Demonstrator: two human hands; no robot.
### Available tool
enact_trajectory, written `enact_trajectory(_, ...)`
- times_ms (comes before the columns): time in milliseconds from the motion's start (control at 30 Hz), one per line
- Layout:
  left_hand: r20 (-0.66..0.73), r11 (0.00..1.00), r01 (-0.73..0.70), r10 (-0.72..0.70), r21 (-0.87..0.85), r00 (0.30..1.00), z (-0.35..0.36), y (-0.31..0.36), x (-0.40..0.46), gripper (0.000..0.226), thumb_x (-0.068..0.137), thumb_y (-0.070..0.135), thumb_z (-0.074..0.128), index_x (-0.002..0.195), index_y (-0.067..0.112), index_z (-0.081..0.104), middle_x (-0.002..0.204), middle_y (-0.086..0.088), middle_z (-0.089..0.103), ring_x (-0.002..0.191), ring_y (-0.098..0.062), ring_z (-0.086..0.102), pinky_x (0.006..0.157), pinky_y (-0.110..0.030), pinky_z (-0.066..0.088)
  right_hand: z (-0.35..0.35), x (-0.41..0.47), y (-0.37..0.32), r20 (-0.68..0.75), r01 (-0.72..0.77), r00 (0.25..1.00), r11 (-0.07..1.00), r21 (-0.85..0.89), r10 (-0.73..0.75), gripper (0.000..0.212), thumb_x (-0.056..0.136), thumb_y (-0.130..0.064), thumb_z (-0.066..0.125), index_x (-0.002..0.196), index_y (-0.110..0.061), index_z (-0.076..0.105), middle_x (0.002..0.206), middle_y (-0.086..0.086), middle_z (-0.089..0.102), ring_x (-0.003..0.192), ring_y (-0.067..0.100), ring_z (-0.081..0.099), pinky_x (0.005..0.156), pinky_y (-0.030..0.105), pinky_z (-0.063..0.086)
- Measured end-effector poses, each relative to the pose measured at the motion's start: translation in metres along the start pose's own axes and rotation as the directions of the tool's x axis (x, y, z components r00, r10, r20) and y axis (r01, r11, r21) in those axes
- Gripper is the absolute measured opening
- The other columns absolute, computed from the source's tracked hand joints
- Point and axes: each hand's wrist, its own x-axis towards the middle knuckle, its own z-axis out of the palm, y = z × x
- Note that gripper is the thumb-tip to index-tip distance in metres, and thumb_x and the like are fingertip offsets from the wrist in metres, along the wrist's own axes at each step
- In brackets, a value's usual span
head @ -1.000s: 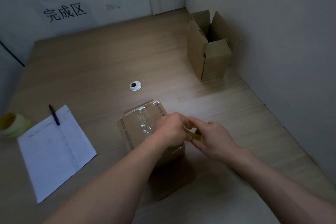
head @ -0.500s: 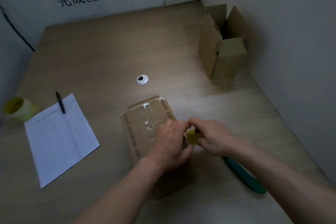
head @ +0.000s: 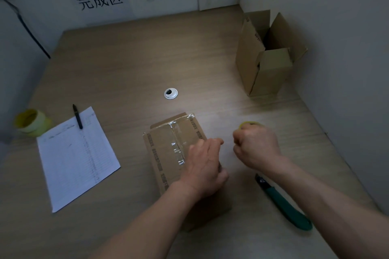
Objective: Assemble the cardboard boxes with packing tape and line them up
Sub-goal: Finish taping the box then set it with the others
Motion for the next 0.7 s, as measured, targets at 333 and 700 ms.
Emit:
enact_trajectory(333, -0.038, 0.934, 0.336, -0.343, -0.118, 0.939, 0.005, 0.021, 0.022, 0.040, 0.078, 0.010, 0.053, 0.117, 0.019, 0.046, 0.101, -0.005, 0.061, 0.098, -0.030, 0.055, 0.084, -0.039, 0.039, 0.003, -0.039, -0.018, -0.073, -0.402, 0.843, 0.715, 0.571, 0.532, 0.015, 0.072, -0.016, 0.072, 0.065, -0.023, 0.061, 0.067, -0.009, 0.056, 0.066, 0.015, 0.054, 0.056, 0.027, 0.033)
enact_trajectory(700, -0.198, 0.645, 0.475, -0.694, -0.599, 0.693, -0.017, -0.032, -0.090, 0.073, 0.091, 0.060, 0.046, 0.147, 0.015, 0.035, 0.155, -0.005, 0.031, 0.144, -0.013, 0.027, 0.113, -0.021, 0.020, 0.028, -0.016, -0.080, -0.058, -0.365, 0.817, 0.593, 0.717, 0.574, 0.013, 0.088, -0.013, 0.061, 0.082, -0.024, 0.059, 0.087, -0.005, 0.061, 0.074, 0.004, 0.053, 0.064, 0.017, 0.038)
